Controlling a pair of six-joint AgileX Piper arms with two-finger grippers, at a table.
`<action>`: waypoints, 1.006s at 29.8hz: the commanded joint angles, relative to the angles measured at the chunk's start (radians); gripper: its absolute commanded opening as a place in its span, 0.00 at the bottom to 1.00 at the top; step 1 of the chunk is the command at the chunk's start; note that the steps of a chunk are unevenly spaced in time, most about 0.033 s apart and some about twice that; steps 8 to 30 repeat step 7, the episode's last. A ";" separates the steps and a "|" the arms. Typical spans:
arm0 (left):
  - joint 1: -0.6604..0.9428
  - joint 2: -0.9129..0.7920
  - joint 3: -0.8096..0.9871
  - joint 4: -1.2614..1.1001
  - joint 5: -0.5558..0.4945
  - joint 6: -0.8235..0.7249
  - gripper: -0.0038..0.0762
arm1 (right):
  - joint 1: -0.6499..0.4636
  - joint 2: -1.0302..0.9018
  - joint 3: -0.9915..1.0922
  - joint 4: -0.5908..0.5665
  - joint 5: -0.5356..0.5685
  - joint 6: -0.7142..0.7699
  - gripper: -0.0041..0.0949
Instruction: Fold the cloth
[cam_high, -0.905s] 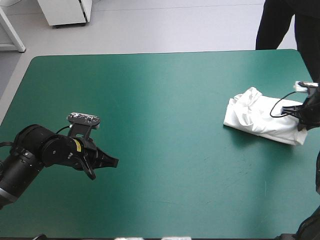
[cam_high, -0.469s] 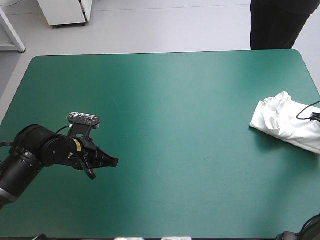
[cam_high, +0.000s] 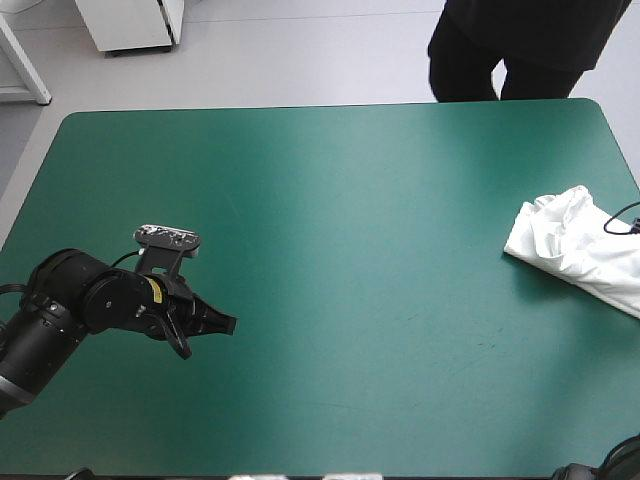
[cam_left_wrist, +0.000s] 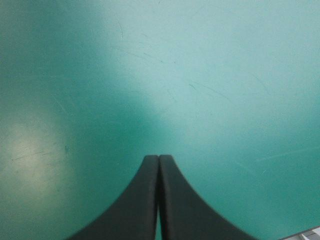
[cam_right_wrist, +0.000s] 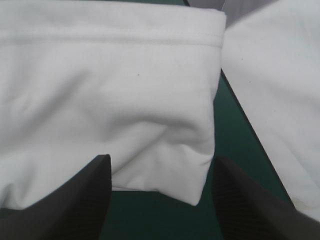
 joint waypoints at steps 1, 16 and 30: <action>-0.005 -0.018 -0.022 0.027 -0.030 -0.004 0.04 | -0.027 -0.104 -0.026 0.012 -0.016 0.012 0.60; -0.005 -0.018 -0.022 0.108 -0.027 -0.004 0.04 | -0.059 -0.180 -0.026 0.115 -0.028 0.002 0.50; -0.005 -0.018 -0.022 0.108 -0.027 -0.004 0.04 | -0.059 -0.180 -0.026 0.115 -0.028 0.002 0.50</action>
